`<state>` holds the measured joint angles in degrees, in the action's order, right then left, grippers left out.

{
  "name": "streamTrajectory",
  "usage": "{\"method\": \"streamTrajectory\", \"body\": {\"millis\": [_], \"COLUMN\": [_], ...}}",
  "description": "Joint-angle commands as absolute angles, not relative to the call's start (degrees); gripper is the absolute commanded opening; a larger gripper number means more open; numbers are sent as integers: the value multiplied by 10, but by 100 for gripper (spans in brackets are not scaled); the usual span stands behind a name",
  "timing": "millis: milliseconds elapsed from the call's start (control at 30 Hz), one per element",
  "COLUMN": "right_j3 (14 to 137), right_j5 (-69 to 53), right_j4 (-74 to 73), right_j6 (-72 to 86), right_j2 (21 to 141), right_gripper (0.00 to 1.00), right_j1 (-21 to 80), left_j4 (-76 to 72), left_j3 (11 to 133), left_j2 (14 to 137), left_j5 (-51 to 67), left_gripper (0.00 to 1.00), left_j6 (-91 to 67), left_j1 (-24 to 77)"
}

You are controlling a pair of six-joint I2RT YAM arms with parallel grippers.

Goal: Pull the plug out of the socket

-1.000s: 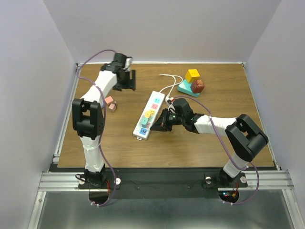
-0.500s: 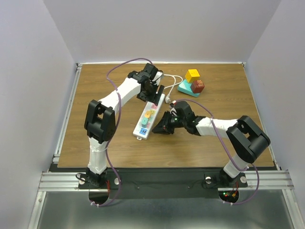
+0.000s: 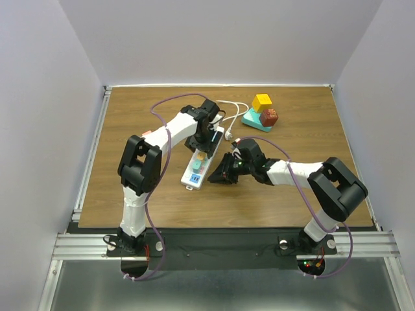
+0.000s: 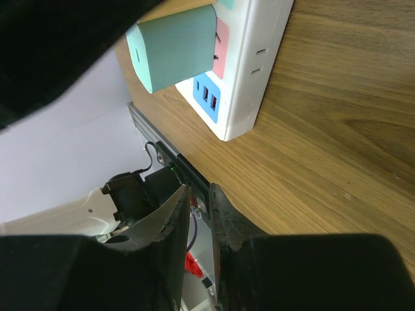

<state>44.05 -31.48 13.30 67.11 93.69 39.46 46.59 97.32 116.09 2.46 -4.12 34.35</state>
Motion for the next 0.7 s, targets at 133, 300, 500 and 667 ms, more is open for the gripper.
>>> {"method": "streamTrajectory", "body": {"millis": [133, 300, 500, 667], "right_j3": [453, 455, 459, 463], "right_j5": [-316, -317, -317, -322], "right_j4": [145, 145, 146, 181], "right_j6": [667, 666, 667, 687], "right_j2": [948, 953, 952, 946], "right_gripper": [24, 24, 23, 21], "right_j1": [398, 397, 397, 397], "left_j4": [482, 483, 474, 439], "left_j3": [966, 976, 992, 1020], "left_j2": [1156, 1173, 1197, 1207], "left_j5": [32, 55, 62, 89], "left_gripper": [55, 0, 0, 0], "left_j6": [-44, -44, -76, -155], "left_j1": [350, 351, 351, 351]}}
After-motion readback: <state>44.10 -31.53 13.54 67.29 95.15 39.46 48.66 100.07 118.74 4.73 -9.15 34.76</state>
